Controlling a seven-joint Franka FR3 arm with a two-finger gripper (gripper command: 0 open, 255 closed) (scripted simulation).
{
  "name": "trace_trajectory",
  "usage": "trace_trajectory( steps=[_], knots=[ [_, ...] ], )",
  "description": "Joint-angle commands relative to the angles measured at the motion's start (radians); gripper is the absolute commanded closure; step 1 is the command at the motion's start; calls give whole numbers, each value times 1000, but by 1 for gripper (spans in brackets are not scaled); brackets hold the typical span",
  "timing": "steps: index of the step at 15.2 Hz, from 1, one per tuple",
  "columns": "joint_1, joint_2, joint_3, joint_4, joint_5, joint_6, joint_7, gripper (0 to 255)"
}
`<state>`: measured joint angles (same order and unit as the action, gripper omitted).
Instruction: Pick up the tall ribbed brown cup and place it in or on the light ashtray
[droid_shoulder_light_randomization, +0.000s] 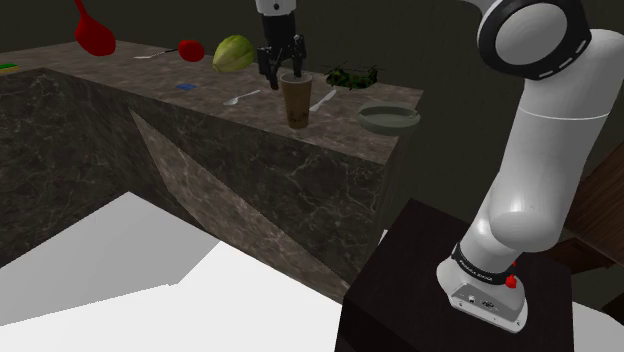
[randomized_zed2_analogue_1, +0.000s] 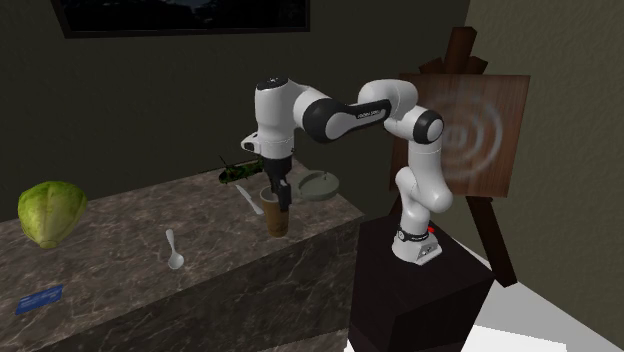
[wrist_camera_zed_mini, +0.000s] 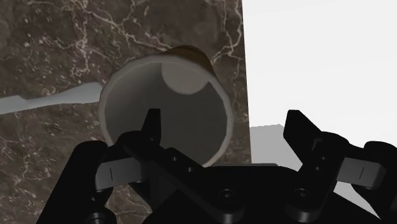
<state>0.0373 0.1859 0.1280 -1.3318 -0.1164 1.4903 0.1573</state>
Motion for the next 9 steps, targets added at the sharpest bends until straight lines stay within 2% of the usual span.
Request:
trace_trajectory(
  steps=[1,3,9],
  knots=[
    [-2,-11,-1,-41,1,31,1,0],
    [-5,-23,-2,-93,3,71,2,0],
    [-5,-23,-2,-93,3,71,2,0]
  ],
)
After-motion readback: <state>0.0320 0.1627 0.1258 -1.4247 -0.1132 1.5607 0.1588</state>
